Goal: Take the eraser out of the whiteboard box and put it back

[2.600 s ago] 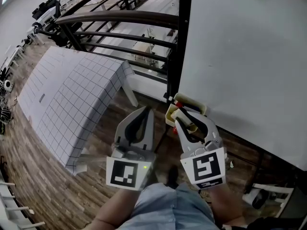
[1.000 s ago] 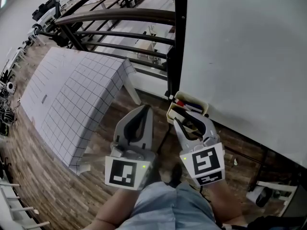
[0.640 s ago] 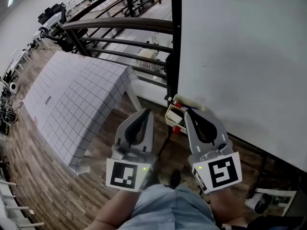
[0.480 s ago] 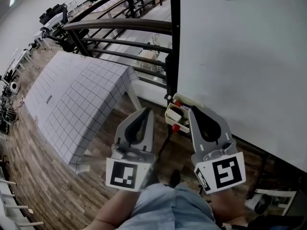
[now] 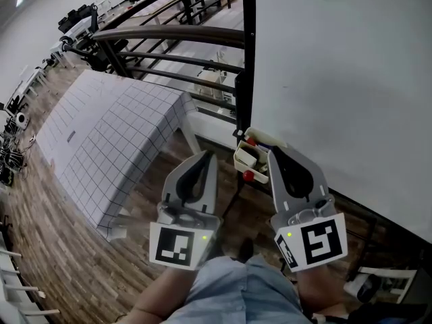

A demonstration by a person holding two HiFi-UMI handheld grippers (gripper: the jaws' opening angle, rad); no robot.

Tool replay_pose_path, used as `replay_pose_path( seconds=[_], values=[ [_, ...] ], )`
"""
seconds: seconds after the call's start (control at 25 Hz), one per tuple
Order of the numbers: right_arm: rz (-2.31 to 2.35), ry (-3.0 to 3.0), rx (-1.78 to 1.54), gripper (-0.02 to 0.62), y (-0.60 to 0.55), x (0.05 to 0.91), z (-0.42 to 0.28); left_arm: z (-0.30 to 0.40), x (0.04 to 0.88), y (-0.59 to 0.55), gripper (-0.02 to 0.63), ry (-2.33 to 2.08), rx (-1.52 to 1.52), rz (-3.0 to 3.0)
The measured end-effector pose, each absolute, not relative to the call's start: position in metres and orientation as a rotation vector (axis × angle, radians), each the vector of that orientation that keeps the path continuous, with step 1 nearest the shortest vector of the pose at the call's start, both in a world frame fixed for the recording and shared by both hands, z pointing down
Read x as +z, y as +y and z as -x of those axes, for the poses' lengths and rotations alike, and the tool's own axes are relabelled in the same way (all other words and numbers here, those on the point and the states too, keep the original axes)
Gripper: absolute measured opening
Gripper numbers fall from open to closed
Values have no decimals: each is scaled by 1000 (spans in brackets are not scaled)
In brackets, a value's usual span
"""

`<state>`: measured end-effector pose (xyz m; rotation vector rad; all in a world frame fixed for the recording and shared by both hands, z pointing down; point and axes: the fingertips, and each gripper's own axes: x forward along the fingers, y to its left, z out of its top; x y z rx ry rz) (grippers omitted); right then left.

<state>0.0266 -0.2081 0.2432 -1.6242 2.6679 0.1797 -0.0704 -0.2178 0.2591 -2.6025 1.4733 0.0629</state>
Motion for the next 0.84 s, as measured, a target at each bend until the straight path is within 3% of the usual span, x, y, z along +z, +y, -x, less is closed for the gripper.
replay_pose_path(
  seconds=[0.84],
  values=[
    [1616,2654,169,0,-207,240,-24,75,260,-215,-2,1473,54,2603]
  ],
)
